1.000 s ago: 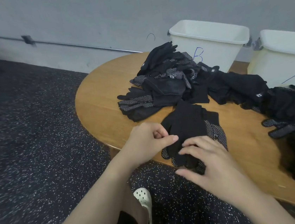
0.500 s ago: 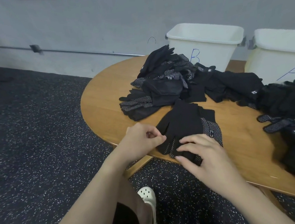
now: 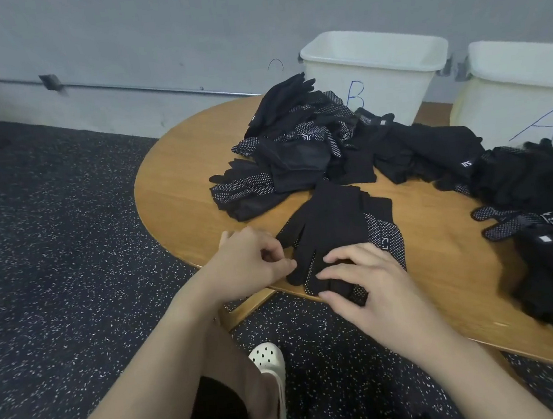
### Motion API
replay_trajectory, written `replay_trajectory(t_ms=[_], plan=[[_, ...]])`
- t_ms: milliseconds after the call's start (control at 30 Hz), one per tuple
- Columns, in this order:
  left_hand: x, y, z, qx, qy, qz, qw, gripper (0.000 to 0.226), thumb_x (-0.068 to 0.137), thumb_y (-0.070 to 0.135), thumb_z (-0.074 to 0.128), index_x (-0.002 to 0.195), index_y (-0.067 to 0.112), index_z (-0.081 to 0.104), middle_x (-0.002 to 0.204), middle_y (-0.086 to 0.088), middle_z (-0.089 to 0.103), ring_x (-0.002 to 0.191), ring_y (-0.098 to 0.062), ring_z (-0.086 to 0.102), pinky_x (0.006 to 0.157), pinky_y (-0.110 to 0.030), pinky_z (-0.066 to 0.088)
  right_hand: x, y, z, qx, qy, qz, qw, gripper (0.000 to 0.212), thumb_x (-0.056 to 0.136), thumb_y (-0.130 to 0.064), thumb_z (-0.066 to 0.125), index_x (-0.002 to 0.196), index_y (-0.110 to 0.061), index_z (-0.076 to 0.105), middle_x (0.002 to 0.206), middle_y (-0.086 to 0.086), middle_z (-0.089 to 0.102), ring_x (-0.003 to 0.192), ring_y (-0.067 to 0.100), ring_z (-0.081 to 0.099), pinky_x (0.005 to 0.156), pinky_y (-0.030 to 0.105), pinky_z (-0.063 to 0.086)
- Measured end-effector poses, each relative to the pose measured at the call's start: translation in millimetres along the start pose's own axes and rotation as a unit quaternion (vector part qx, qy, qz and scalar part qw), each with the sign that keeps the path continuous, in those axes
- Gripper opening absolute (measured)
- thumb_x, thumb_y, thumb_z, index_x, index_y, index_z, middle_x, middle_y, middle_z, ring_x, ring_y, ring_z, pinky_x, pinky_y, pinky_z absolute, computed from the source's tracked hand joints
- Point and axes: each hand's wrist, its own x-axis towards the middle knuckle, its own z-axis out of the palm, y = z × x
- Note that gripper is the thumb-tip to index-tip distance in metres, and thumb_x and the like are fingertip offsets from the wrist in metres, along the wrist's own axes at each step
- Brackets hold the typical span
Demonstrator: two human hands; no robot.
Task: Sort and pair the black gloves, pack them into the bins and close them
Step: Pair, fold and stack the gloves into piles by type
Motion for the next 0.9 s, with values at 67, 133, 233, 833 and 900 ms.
replay_trajectory(t_ms=[67, 133, 233, 833, 900], plan=[[-1, -1, 2, 0.016, 0.014, 0.012, 1.0, 0.039, 0.089, 0.033, 0.075, 0.057, 0.027, 0.054, 0.067, 0.011, 0.053, 0.073, -0.007, 0.05, 0.093, -0.034, 0.029, -1, 0, -3, 0.004, -0.006, -0.007, 1.0, 0.03, 0.091, -0.048, 0.066, 0.114, -0.033, 0.078, 0.125, -0.023, 0.062, 0.125, 0.003, 0.05, 0.112, 0.036, 0.04], [-2, -1, 5, -0.01, 0.054, 0.034, 0.998, 0.036, 0.087, 0.023, 0.076, 0.058, 0.025, 0.055, 0.065, 0.009, 0.053, 0.069, -0.008, 0.049, 0.08, -0.032, 0.038, -4, 0, -6, -0.009, -0.016, -0.034, 0.999, 0.031, 0.094, -0.048, 0.062, 0.114, -0.032, 0.079, 0.127, -0.023, 0.065, 0.128, 0.003, 0.051, 0.111, 0.036, 0.04], [5, 7, 10, -0.019, 0.151, 0.107, 0.982, 0.012, 0.091, 0.013, 0.072, 0.079, 0.015, 0.07, 0.08, 0.001, 0.06, 0.084, -0.017, 0.053, 0.083, -0.035, 0.043, -11, 1, -10, -0.024, -0.018, -0.062, 0.998, 0.033, 0.098, -0.049, 0.057, 0.114, -0.03, 0.08, 0.13, -0.02, 0.067, 0.132, 0.002, 0.051, 0.112, 0.031, 0.039], [71, 23, 58, 0.199, 0.003, 0.184, 0.963, 0.087, 0.095, 0.074, 0.025, 0.166, 0.028, 0.006, 0.174, 0.001, -0.004, 0.159, -0.012, -0.009, 0.13, -0.037, -0.002, -15, 16, -8, 0.055, 0.105, -0.049, 0.992, 0.021, 0.1, -0.023, 0.061, 0.106, -0.013, 0.078, 0.109, -0.01, 0.067, 0.107, 0.009, 0.065, 0.088, 0.034, 0.055], [72, 23, 56, 0.2, -0.005, 0.182, 0.963, 0.092, 0.092, 0.075, 0.022, 0.166, 0.024, 0.002, 0.174, 0.001, -0.008, 0.158, -0.01, -0.012, 0.13, -0.036, -0.003, -10, 17, -9, 0.035, 0.103, -0.029, 0.994, 0.022, 0.101, -0.024, 0.06, 0.108, -0.012, 0.077, 0.108, -0.01, 0.064, 0.105, 0.011, 0.063, 0.086, 0.036, 0.054]])
